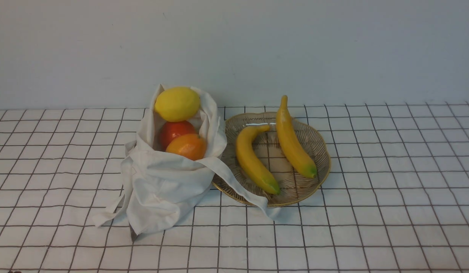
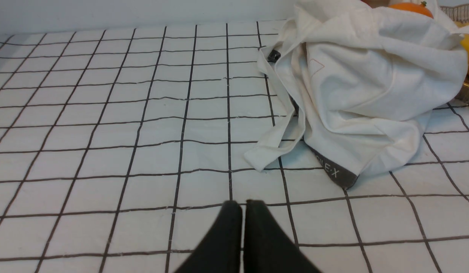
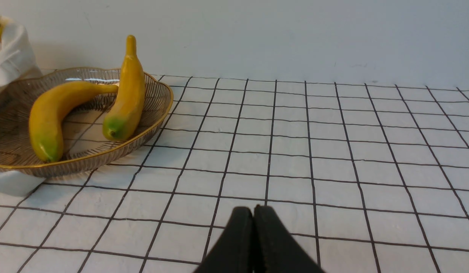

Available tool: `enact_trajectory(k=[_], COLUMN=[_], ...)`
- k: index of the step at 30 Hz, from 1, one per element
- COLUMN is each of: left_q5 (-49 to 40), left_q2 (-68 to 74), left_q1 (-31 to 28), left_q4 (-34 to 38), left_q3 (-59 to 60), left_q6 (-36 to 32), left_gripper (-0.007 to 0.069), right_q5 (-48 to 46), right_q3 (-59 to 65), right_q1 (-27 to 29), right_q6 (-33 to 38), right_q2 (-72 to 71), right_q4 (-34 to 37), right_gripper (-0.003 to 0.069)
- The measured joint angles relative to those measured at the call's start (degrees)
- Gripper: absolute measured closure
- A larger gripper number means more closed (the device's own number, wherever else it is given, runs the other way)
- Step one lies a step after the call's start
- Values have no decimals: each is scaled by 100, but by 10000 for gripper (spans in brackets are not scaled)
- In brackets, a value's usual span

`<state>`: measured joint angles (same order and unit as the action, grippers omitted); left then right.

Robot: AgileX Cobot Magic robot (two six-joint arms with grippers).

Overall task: Take the fruit out of the bag on the white checkered tablecloth and place them on the plate.
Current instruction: 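Reach into the bag and grasp the lemon with the left gripper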

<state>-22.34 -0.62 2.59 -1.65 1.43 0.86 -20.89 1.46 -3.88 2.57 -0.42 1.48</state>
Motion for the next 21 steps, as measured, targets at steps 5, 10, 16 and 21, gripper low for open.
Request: enact_trajectory(k=[5, 10, 16, 21], left_q5=[0, 0, 5, 11], left_q2=[0, 0, 0, 0], left_q1=[0, 0, 0, 0], left_q4=[0, 0, 12, 1526], left_q3=[0, 0, 0, 5], left_q6=[0, 0, 9, 978], left_gripper=[632, 632, 632, 632], right_q5=[0, 0, 0, 0], right_q3=[0, 0, 0, 0], right_q1=[0, 0, 0, 0], right_q6=[0, 0, 0, 0], right_q2=[0, 0, 0, 0], right_q4=[0, 0, 0, 0], right_gripper=[673, 673, 673, 673])
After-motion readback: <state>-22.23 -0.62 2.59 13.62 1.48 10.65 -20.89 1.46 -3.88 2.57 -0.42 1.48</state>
